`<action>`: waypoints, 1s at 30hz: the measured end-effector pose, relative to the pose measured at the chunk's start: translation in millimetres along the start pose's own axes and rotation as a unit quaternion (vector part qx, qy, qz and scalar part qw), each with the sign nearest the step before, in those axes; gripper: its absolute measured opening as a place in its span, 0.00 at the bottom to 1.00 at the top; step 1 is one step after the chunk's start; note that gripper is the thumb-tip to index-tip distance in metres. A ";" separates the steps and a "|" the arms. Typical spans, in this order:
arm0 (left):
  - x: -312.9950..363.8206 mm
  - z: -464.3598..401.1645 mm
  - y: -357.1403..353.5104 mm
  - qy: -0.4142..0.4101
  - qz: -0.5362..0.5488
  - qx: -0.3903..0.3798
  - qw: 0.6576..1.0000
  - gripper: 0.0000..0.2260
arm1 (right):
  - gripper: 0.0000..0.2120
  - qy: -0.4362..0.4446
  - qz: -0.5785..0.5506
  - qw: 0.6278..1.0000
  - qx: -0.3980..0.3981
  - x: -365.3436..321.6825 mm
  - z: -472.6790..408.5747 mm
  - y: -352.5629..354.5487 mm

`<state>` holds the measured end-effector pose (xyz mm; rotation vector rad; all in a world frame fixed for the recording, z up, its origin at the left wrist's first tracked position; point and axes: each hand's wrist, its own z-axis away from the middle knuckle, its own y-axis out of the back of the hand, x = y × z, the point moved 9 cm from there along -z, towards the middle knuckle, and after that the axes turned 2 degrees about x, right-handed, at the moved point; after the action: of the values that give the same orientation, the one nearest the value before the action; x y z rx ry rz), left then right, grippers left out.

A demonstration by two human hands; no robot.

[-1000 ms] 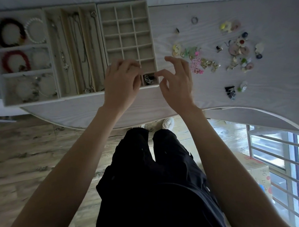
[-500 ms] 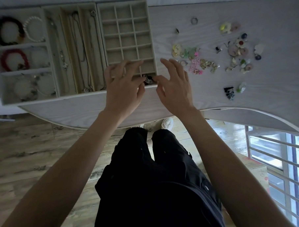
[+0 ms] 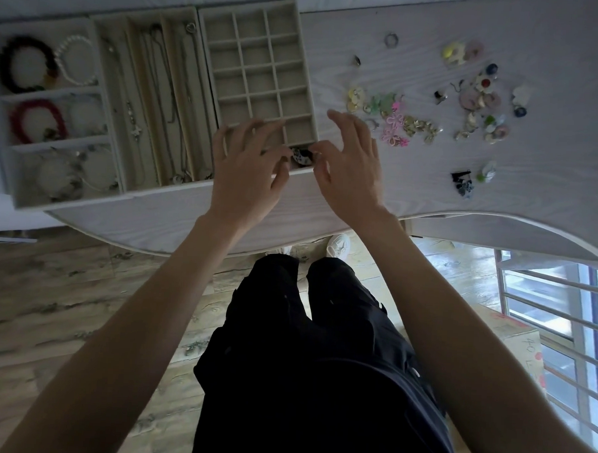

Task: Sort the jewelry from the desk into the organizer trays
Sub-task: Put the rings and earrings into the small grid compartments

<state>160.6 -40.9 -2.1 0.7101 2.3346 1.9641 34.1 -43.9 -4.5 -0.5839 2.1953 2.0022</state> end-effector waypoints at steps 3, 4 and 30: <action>-3.7 1.1 -2.5 0.018 0.008 -0.001 1.000 0.10 | 0.15 0.041 0.028 0.998 -0.034 -8.8 -2.2 -7.9; -4.0 1.3 -3.2 0.018 0.010 -0.002 1.000 0.10 | 0.16 0.056 0.031 0.997 -0.040 -10.9 -1.6 -9.0; 180.0 -51.3 -45.2 -0.005 0.386 -0.167 0.907 0.11 | 0.08 -0.327 -0.142 0.931 0.081 183.2 111.9 88.7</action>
<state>-30.9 -32.0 16.5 1.7885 1.7449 2.5025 -185.0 33.0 3.1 -0.1550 1.7241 1.5454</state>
